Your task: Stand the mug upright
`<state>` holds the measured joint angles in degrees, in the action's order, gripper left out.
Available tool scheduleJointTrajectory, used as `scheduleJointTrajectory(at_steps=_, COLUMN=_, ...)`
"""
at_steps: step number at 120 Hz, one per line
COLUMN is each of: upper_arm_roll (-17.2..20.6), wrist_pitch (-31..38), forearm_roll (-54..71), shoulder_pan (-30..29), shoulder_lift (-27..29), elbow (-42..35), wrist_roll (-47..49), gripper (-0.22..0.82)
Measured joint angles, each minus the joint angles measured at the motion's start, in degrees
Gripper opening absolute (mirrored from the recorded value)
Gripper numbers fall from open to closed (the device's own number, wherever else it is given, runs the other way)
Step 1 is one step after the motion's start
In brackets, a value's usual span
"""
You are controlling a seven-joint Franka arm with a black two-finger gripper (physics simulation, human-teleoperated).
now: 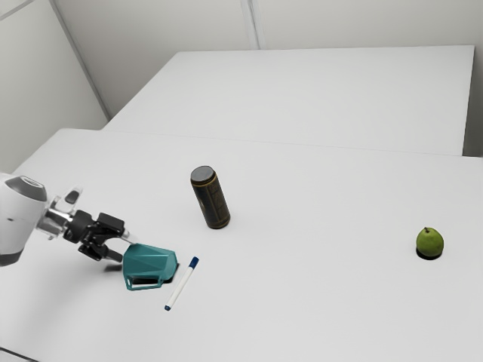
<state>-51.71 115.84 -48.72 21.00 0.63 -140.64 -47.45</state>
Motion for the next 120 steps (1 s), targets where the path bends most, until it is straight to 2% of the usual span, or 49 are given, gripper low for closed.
scheduleJointTrajectory(at_steps=72, upper_arm_roll=0.71, wrist_pitch=-1.4, forearm_roll=-3.51, shoulder_pan=0.35, shoulder_lift=-1.09, elbow=-0.97, wrist_roll=-6.15, gripper=0.59)
scheduleJointTrajectory(at_steps=120, upper_arm_roll=1.9, wrist_pitch=-1.22, forearm_roll=-5.05, shoulder_pan=2.24, shoulder_lift=-1.44, elbow=-1.36, wrist_roll=-7.87, gripper=0.34)
